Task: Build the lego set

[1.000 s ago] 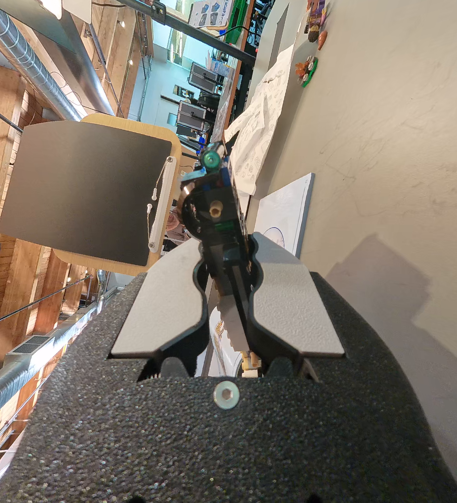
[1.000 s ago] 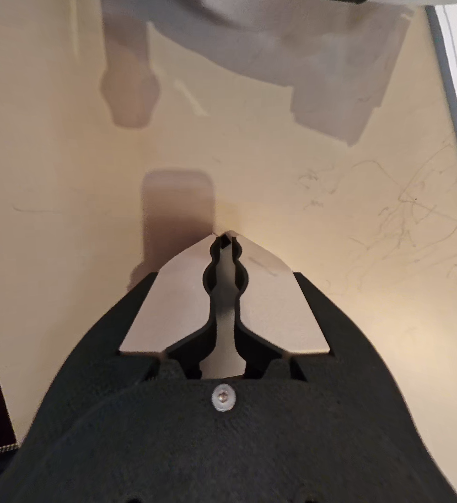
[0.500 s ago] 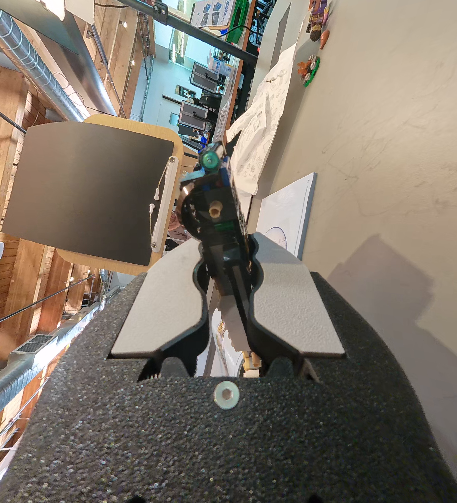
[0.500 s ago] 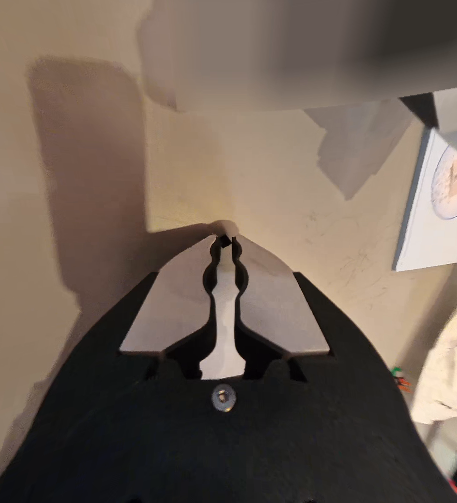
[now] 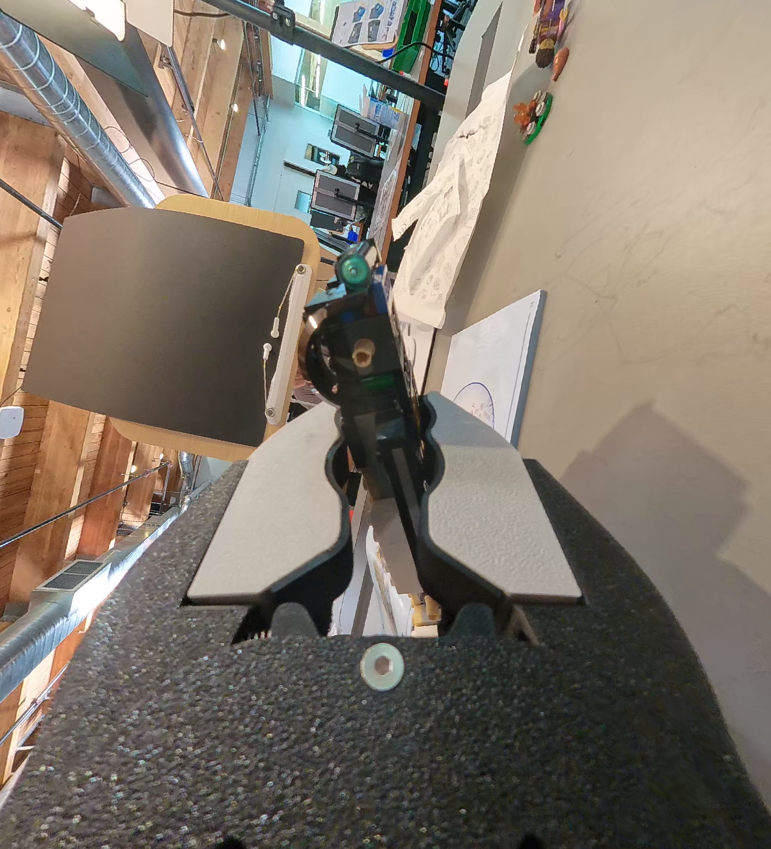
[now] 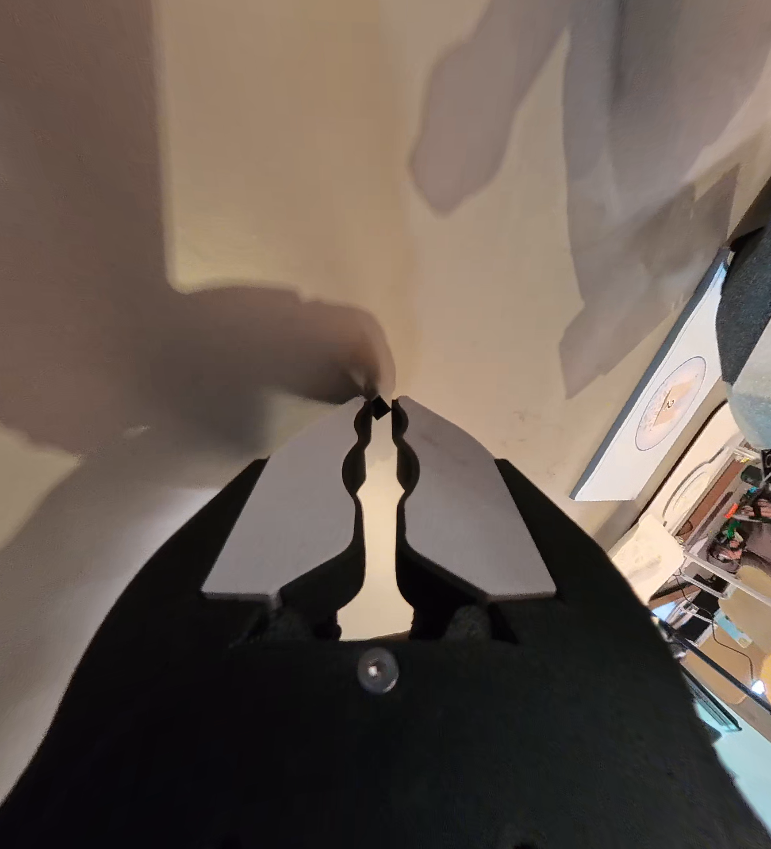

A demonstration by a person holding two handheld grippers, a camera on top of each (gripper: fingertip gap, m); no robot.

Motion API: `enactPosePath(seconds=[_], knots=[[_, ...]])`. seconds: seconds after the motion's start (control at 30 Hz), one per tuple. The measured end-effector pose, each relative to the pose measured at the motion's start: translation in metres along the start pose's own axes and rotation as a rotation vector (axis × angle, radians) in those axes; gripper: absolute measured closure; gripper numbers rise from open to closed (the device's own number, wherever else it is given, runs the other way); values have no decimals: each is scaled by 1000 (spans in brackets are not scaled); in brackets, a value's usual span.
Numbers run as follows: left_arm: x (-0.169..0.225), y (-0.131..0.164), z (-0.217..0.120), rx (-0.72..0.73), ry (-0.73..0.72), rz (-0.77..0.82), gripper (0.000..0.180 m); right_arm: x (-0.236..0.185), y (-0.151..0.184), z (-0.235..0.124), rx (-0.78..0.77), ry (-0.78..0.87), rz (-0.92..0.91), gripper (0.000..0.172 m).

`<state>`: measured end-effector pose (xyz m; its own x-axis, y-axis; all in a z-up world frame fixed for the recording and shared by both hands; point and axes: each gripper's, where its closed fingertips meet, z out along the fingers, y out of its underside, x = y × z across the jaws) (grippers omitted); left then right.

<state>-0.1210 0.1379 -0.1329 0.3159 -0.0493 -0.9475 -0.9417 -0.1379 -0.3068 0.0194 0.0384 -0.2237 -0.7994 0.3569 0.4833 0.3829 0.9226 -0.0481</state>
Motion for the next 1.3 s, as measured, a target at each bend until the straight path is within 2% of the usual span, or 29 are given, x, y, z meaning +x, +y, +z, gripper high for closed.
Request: enactPosePath(seconds=[0.2,0.33,0.43,0.6,0.7,0.8,0.93,1.1,1.2,1.3], knots=[[1,-2,-3,6,2,6,152,-5,-7,-3,47,24,43,162],[3,-7,-3,15,5,12,152,-1,-9,-7,97,63,144,159],[2,-8,-3,16,5,12,152,2,-8,-10,157,59,310,158],[2,-7,-3,17,5,8,152,7,-7,-5,311,-57,780,155],[2,-6,-4,15,8,-1,152,5,-4,-1,350,-91,899,155],[3,-5,-4,12,13,-2,152,2,-6,0,360,-87,919,156],[7,-7,-3,19,27,-5,152,-2,-7,8,312,-50,827,156],[8,-6,-3,16,29,-3,152,13,12,12,246,58,734,156],[7,-5,-3,13,25,-4,152,20,24,13,210,107,745,155],[7,-5,-3,9,23,-7,152,16,12,6,309,43,811,154]])
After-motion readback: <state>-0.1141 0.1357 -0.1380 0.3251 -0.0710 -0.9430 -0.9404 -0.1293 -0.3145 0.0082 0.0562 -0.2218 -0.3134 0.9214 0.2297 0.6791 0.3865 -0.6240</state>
